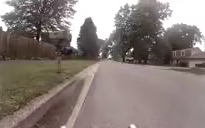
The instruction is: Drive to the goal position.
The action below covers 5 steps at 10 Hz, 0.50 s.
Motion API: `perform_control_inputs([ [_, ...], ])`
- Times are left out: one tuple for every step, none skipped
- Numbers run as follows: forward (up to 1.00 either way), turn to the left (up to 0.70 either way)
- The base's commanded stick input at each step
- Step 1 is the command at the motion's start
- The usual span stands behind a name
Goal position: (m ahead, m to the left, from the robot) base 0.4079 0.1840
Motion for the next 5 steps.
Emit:
perform_control_inputs([
  [0.70,0.00],
  [0.70,0.00],
  [0.70,0.00],
  [0.70,0.00],
  [0.70,0.00],
])
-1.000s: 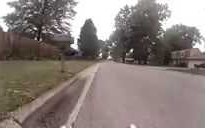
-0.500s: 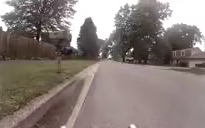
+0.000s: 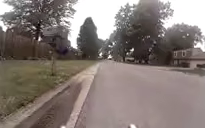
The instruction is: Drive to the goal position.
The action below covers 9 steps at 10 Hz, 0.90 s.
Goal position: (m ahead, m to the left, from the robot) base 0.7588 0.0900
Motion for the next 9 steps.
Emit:
perform_control_inputs([
  [0.70,0.00],
  [0.70,0.00],
  [0.70,0.00],
  [0.70,0.00],
  [0.70,0.00],
  [0.70,0.00],
  [0.70,0.00],
  [0.70,0.00],
  [0.70,0.00],
])
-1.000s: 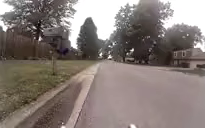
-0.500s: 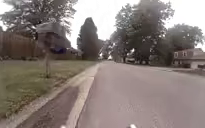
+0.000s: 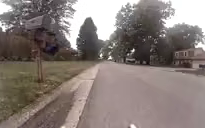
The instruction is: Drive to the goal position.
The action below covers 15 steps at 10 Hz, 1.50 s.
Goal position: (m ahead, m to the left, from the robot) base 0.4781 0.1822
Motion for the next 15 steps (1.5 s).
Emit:
perform_control_inputs([
  [0.70,0.00],
  [0.70,0.00],
  [0.70,0.00],
  [0.70,0.00],
  [0.70,0.00],
  [0.70,0.00],
  [0.70,0.00],
  [0.70,0.00],
  [0.70,0.00],
  [0.70,0.00],
  [0.70,0.00],
  [0.70,0.00],
  [0.70,0.00],
  [0.70,0.00],
  [0.70,0.00],
])
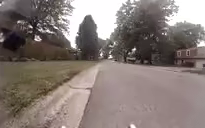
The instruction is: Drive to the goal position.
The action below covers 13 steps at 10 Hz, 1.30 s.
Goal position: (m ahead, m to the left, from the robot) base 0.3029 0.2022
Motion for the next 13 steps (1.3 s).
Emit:
perform_control_inputs([
  [0.70,0.00],
  [0.70,0.00],
  [0.70,0.00],
  [0.70,0.00],
  [0.70,0.00],
  [0.70,0.00],
  [0.70,0.00],
  [0.70,0.00],
  [0.70,0.00],
  [0.70,0.00],
  [0.70,0.00],
  [0.70,0.00],
  [0.70,0.00],
])
